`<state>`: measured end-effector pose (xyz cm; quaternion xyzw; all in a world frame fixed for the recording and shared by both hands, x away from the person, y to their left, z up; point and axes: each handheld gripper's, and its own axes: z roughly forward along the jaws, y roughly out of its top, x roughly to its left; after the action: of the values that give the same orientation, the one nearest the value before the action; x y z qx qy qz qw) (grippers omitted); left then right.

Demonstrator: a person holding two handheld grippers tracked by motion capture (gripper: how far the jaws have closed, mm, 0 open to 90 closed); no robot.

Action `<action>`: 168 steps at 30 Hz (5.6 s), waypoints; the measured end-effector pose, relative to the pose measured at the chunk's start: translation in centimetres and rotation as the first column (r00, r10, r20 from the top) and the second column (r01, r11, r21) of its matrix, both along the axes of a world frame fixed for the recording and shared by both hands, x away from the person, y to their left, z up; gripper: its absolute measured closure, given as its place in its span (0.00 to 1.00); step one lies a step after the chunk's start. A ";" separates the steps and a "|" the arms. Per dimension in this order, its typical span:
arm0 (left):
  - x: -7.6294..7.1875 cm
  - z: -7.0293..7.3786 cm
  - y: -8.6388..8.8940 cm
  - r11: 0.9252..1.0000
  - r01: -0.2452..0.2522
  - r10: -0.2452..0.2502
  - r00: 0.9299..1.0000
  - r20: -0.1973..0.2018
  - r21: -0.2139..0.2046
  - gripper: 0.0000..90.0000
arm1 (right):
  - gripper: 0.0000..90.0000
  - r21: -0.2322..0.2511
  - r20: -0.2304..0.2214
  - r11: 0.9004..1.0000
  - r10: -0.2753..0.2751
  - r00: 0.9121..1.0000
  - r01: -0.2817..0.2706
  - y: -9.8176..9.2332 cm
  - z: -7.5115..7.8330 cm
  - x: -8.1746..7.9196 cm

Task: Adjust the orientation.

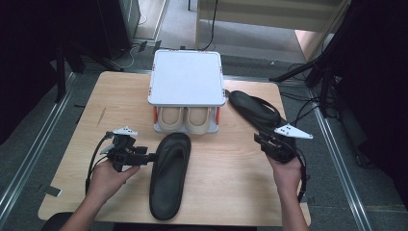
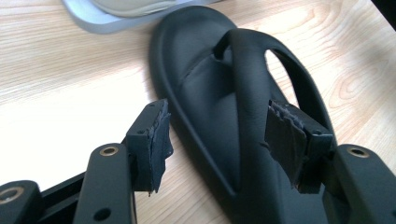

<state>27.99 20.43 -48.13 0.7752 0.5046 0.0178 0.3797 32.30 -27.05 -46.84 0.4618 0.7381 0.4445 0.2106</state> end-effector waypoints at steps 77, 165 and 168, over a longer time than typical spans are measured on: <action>-2.0 -0.5 3.6 0.998 -0.054 0.054 0.998 0.020 0.035 0.44 | 1.00 -0.039 -0.188 0.988 -0.151 0.970 0.146 1.8 -1.7 13.2; 0.5 -0.5 3.3 1.000 -0.019 0.018 0.999 0.034 0.024 0.44 | 0.87 -0.011 -0.185 0.993 -0.115 0.976 0.115 -0.3 -2.3 10.4; 0.2 -0.6 3.4 0.999 -0.021 0.020 0.999 0.032 0.029 0.44 | 0.78 -0.005 -0.163 0.990 -0.138 0.977 0.139 -0.5 -2.0 10.8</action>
<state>28.15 23.82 -48.76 0.7751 0.5060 0.0412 0.3761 43.05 -27.54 -48.81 0.5473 0.7177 0.3918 0.1786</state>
